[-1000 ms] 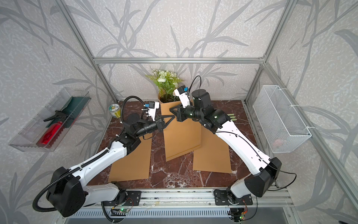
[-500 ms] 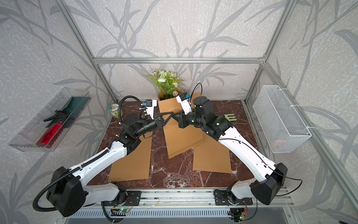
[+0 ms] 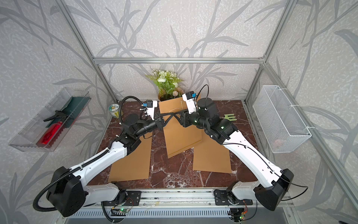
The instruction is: Open the file bag
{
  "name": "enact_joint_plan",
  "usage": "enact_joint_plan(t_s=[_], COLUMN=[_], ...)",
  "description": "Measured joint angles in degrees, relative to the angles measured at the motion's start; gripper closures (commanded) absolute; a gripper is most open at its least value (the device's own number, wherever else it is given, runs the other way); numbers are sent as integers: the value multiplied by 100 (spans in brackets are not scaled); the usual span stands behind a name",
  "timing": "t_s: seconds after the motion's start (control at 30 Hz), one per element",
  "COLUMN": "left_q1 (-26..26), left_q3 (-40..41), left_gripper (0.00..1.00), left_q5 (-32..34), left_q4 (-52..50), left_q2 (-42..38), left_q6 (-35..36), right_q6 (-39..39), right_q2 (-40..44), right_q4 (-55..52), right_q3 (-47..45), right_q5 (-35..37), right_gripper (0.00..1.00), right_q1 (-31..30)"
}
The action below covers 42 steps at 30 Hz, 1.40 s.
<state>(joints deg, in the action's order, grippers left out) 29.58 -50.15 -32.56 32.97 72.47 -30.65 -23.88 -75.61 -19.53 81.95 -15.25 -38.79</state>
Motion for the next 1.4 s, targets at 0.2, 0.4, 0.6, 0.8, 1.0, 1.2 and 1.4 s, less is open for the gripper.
enact_joint_plan(t_s=[0.2,0.4,0.6,0.8,1.0,1.2,1.4], left_q1=[4,26,66,177,382,450,455], left_q3=[9,57,59,59,52,50,50], left_gripper=[100,100,100,100,100,100,100], left_q5=[-13,-46,-55,-24,96,306,643], left_q4=[7,22,-4,-308,-813,-1016,-1088], left_q2=[-2,-4,-4,-7,-70,-245,-417], left_q6=[153,313,564,957,1486,1873,2122], right_q6=[-461,-791,-986,-1130,-1231,-1346,-1377], right_q2=[-234,-396,-398,-507,-610,-610,-518], right_q4=[306,404,570,608,658,737,844], right_q3=[-74,-85,-85,-83,-83,-85,-280], right_q5=[48,92,92,87,81,70,131], right_gripper=[56,54,54,55,58,60,60], right_q1=[0,0,0,0,2,0,0])
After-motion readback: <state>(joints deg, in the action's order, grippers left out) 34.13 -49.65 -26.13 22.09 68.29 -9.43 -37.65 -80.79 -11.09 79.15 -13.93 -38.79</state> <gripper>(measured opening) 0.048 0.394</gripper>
